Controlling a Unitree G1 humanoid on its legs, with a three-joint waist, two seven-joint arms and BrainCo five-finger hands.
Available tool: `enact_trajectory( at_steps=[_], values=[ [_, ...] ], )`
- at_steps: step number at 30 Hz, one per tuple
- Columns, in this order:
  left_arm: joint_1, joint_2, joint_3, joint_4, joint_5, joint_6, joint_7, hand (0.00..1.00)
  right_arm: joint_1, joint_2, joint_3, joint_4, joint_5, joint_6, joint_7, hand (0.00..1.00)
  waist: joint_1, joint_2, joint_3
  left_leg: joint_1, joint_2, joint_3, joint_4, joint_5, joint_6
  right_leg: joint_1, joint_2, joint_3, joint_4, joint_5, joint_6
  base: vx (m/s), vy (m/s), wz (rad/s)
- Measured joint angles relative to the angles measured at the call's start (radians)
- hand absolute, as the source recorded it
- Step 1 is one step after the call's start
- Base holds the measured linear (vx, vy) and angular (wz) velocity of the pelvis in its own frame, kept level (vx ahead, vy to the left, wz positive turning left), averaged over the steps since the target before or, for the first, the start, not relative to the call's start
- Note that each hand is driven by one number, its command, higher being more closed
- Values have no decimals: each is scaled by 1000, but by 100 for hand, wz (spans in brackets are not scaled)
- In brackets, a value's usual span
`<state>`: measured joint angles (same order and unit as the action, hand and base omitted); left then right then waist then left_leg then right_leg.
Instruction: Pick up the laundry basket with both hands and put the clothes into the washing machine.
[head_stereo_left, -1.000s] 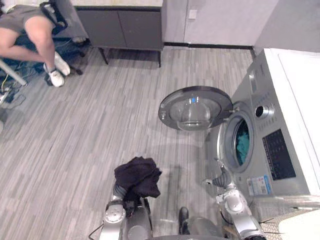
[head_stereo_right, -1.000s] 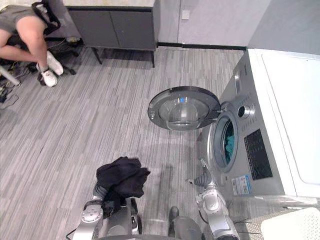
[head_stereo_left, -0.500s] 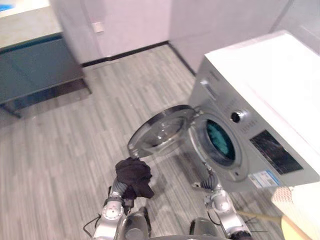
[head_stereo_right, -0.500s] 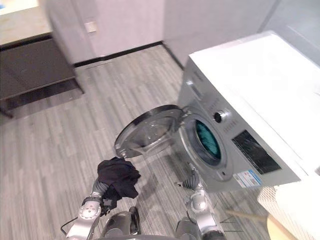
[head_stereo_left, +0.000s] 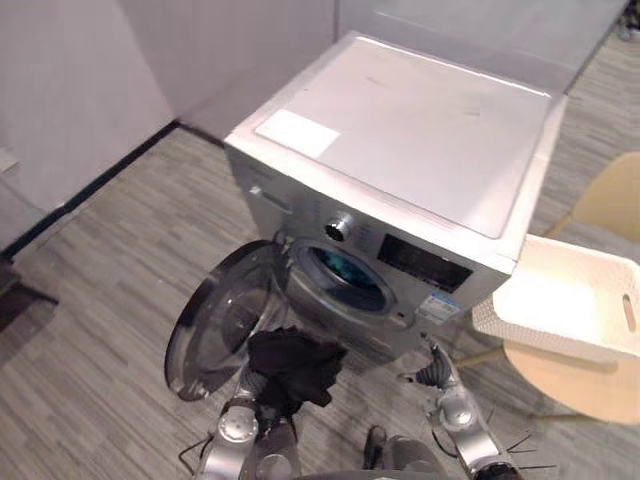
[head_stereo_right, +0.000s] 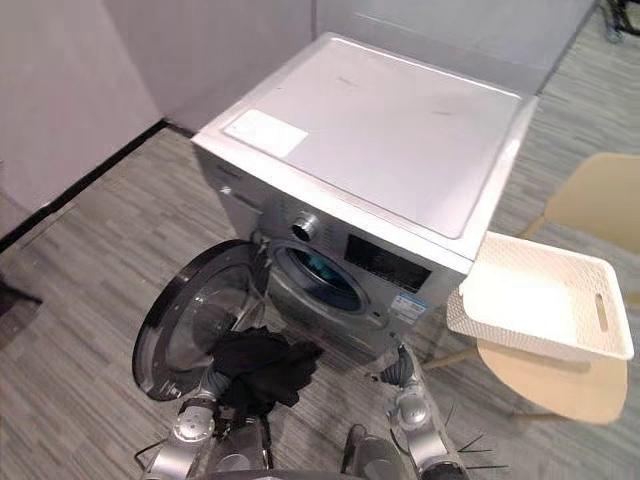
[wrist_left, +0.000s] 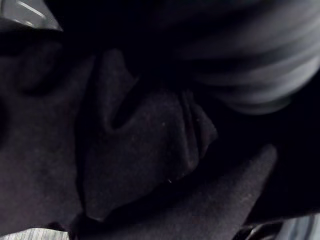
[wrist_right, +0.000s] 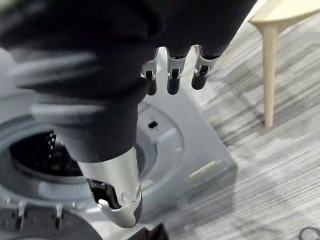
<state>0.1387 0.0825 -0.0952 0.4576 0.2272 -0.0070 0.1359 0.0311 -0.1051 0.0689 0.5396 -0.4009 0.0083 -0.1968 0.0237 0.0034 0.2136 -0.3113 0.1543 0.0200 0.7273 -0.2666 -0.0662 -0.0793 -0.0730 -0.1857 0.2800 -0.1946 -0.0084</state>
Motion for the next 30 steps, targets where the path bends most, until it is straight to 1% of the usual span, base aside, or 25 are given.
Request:
enact_trajectory(
  at_steps=[1,2,3,4,5,6,7,8,9,10,11,12,13,14,15,16,17,18,19,21,23,24,26,28,30],
  values=[
    [0,0,-5,0,-1,0,0,100,-2,1,-1,-1,0,0,-1,0,0,9,-5,7,-28,-40,-71,1,-2,-2,0,19,5,0,3,150,176,-102],
    [0,-2,-17,-4,-1,-1,2,100,-4,-3,-2,-7,1,-1,-5,0,1,18,-10,35,-73,-126,-229,29,-25,-20,5,57,28,-8,22,184,229,-117],
    [-1,-2,-23,-12,-1,-3,4,100,-14,-5,-9,-6,1,-1,-14,0,3,25,-1,44,-80,-144,-283,71,-15,-47,14,106,72,-32,56,174,241,-95],
    [-1,-2,-23,-12,-1,-3,4,100,-14,-5,-9,-6,1,-1,-14,0,3,25,-1,44,-80,-144,-283,71,-15,-47,14,106,72,-32,56,178,237,-87],
    [-28,-1,-33,-23,-2,-2,5,100,-9,17,-21,-30,2,0,-18,0,-9,0,3,38,-100,-90,-256,63,-1,-94,-16,142,130,-40,71,101,171,-72],
    [-38,-2,-33,-37,-9,-3,15,100,-4,21,-15,-60,2,-1,-18,0,-7,-2,13,34,-104,-40,-225,52,15,-130,-29,181,175,-43,76,68,172,-95],
    [-42,-4,-32,-52,-20,-3,22,100,-7,25,-11,-69,3,-1,-18,0,-7,-3,20,32,-104,-11,-205,48,22,-147,-32,202,200,-43,76,-26,194,-109],
    [-41,-1,-29,-85,-25,-5,32,100,-27,32,-10,-91,3,-2,-19,0,-6,-3,32,15,-100,43,-159,32,35,-191,-34,249,255,-42,77,-68,211,-129],
    [-44,0,-24,-106,-31,-11,47,100,-55,34,-9,-97,6,-3,-22,0,-7,7,46,-9,-84,89,-107,2,46,-242,-34,274,305,-41,79,-80,202,-130],
    [-50,0,-18,-111,-33,-13,52,100,-73,35,-9,-97,7,-2,-23,0,-6,12,56,-23,-76,106,-81,-16,49,-267,-33,274,329,-42,79,-126,143,-125],
    [-68,-1,-10,-125,-39,-15,68,100,-107,40,-4,-101,8,0,-27,0,-6,15,77,-54,-55,148,-31,-56,57,-326,-33,270,378,-50,92,-124,103,-94],
    [-78,0,-7,-134,-41,-15,78,100,-121,42,6,-110,10,0,-31,0,-6,16,92,-67,-47,165,-7,-81,64,-351,-33,269,401,-59,104,-164,102,-97],
    [-107,-2,4,-145,-49,-18,96,100,-135,43,17,-142,11,1,-44,0,-7,20,127,-104,-32,185,54,-131,81,-394,-34,269,446,-90,124,-187,76,-64],
    [-146,-3,17,-145,-66,-19,114,100,-145,44,26,-170,14,4,-49,0,-10,20,152,-156,-22,196,119,-159,86,-454,-39,270,505,-111,131,-199,64,-48],
    [-167,-5,21,-146,-73,-18,123,100,-153,44,29,-186,18,6,-52,0,-11,19,167,-182,-18,203,152,-172,86,-486,-44,269,540,-119,130,-278,45,-24],
    [-218,-17,26,-151,-93,-18,152,100,-179,46,35,-235,32,15,-64,0,-11,23,205,-247,-8,207,235,-207,91,-562,-54,266,626,-139,128,-232,24,-11],
    [-234,-22,32,-159,-103,-18,160,100,-195,48,41,-254,39,18,-66,0,-10,24,216,-277,2,211,271,-220,91,-594,-53,268,658,-149,124,-272,17,-16],
    [-262,-28,45,-180,-118,-19,186,100,-240,50,62,-284,44,19,-78,0,-10,24,234,-341,20,215,337,-239,94,-667,-51,269,721,-160,117,-170,0,-18],
    [-281,-33,53,-187,-122,-18,198,100,-265,53,69,-302,47,19,-86,0,-10,23,242,-374,27,215,365,-247,93,-703,-51,270,748,-162,119,-207,-8,-25],
    [-367,-40,80,-224,-148,-18,242,100,-367,59,93,-375,57,17,-107,0,-8,24,276,-515,55,214,473,-263,99,-855,-49,270,850,-168,111,-193,-28,-16],
    [-437,-40,103,-259,-156,-18,264,100,-431,59,95,-426,68,16,-123,0,-11,26,307,-612,64,201,544,-268,103,-950,-49,273,922,-178,113,-156,-63,4],
    [-482,-38,114,-292,-156,-18,285,100,-459,59,95,-456,79,14,-137,0,-8,26,315,-683,74,194,592,-275,101,-1020,-47,272,969,-184,108,-132,-75,7],
    [-556,-36,139,-326,-156,-17,309,100,-492,55,89,-477,81,14,-155,0,-10,25,319,-779,76,179,658,-280,101,-1116,-47,274,1038,-193,110,-103,-100,11],
    [-635,-17,159,-341,-156,-17,336,100,-516,54,86,-489,89,14,-175,0,-10,26,330,-852,82,169,716,-285,104,-1189,-48,277,1100,-207,110,-66,-89,12],
    [-744,27,184,-354,-157,-11,372,100,-545,54,85,-489,100,14,-175,0,-11,25,332,-934,88,162,773,-287,108,-1274,-48,283,1163,-214,107,-79,-102,9]
  ],
)
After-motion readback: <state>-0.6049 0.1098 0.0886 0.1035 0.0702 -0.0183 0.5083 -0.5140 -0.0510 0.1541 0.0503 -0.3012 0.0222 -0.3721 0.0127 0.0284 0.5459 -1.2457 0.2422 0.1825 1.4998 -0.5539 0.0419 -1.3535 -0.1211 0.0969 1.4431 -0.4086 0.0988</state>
